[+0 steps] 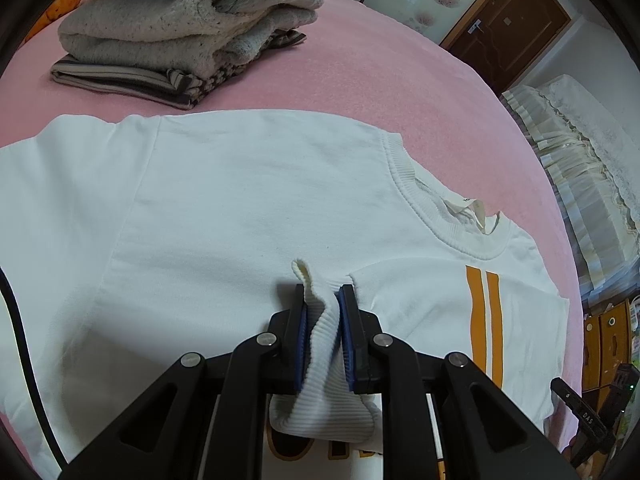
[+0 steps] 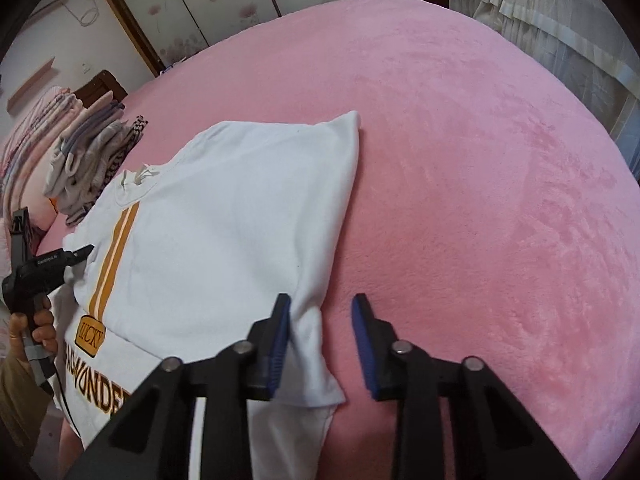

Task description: Fold small clothes

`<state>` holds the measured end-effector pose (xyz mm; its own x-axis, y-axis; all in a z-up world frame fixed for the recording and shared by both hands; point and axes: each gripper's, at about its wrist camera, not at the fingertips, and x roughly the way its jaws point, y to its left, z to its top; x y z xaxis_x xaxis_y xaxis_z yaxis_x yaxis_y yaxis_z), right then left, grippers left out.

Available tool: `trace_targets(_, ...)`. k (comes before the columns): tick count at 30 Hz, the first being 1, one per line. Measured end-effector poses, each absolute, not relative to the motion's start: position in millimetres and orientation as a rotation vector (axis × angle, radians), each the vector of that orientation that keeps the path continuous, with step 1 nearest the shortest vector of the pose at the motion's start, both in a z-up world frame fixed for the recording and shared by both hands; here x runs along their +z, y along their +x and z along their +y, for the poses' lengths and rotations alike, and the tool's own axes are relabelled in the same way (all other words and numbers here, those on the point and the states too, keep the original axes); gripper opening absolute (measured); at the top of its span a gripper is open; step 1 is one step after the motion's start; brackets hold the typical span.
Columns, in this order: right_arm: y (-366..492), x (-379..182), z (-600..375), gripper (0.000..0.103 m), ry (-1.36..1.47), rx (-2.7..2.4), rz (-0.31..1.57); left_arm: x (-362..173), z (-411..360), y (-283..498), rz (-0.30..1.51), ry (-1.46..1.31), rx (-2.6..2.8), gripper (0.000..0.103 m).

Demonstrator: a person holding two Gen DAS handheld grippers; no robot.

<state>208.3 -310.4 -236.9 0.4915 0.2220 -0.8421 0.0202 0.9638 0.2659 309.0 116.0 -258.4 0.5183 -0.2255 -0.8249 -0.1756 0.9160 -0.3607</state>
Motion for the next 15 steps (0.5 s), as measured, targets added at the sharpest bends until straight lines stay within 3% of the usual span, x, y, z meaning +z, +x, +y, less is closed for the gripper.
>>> trace_targets(7, 201, -237, -321, 0.014, 0.256, 0.062, 1.037, -259, 118, 308, 1.032, -0.439, -0.034, 0.014)
trace_targets(8, 200, -236, -322, 0.002, 0.234, 0.031, 1.036, -259, 118, 308, 1.033, -0.438, -0.034, 0.014)
trace_targets(9, 200, -236, -323, 0.000, 0.218, 0.008, 1.043, -258, 118, 308, 1.032, -0.437, -0.033, 0.014)
trace_targets(15, 193, -222, -325, 0.000, 0.243, 0.017, 1.019, -258, 117, 307, 1.030, -0.430, -0.029, 0.014)
